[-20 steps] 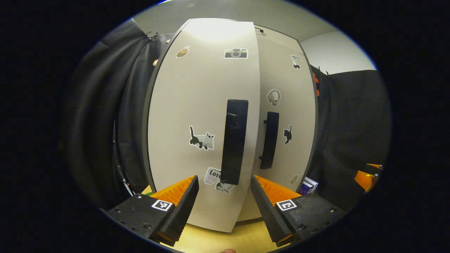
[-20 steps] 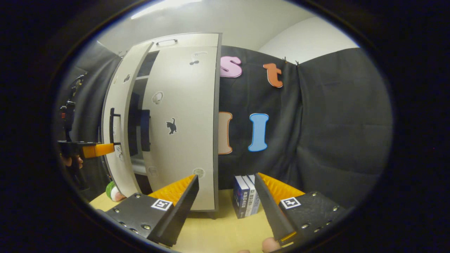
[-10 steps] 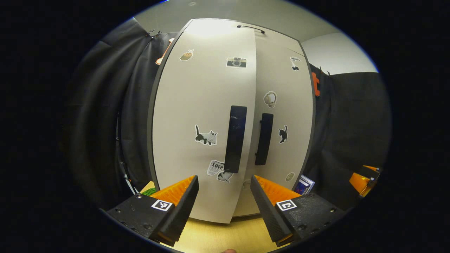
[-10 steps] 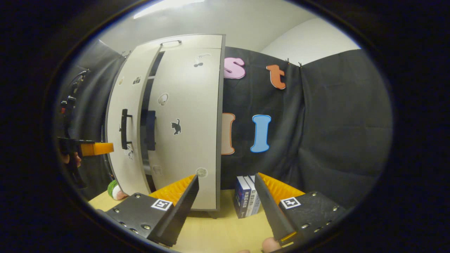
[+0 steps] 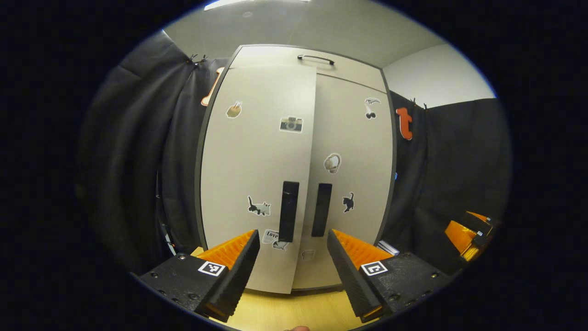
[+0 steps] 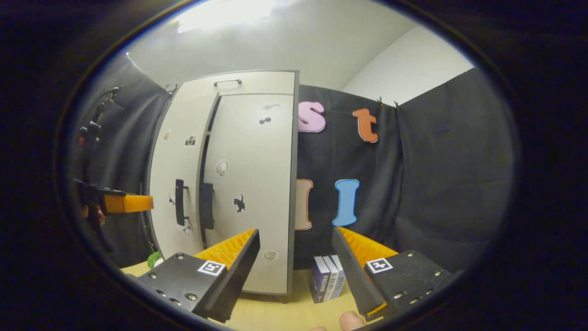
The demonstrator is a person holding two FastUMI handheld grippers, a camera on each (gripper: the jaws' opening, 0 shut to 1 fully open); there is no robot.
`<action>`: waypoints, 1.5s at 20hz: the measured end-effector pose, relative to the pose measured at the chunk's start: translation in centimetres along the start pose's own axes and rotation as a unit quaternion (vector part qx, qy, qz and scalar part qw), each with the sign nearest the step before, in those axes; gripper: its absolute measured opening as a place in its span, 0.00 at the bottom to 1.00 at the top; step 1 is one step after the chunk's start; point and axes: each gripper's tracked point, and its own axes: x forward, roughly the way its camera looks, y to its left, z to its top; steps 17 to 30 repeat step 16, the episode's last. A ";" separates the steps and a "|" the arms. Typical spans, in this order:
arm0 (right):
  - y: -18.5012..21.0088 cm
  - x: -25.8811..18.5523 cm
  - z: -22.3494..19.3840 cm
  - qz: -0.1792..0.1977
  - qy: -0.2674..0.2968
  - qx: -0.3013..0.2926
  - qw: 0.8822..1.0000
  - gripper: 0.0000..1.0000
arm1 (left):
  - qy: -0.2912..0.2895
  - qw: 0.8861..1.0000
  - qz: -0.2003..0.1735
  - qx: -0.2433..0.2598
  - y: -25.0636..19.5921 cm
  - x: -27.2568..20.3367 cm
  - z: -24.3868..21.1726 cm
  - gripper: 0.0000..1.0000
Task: Grasp the bottle in the cabinet with the left hand and place it on the coaster, then close the right door with the right hand and the left door with the left hand.
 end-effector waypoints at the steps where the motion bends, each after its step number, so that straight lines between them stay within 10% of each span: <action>1: 0.1 0.0 0.4 0.003 -0.005 0.005 1.000 0.96 | -0.005 1.000 0.001 0.004 -0.4 -0.3 0.2 0.92; 30: 0.2 -0.1 -0.2 0.014 0.001 -0.001 1.000 0.94 | -0.017 0.998 0.052 -0.004 0.4 -2.6 -0.4 0.96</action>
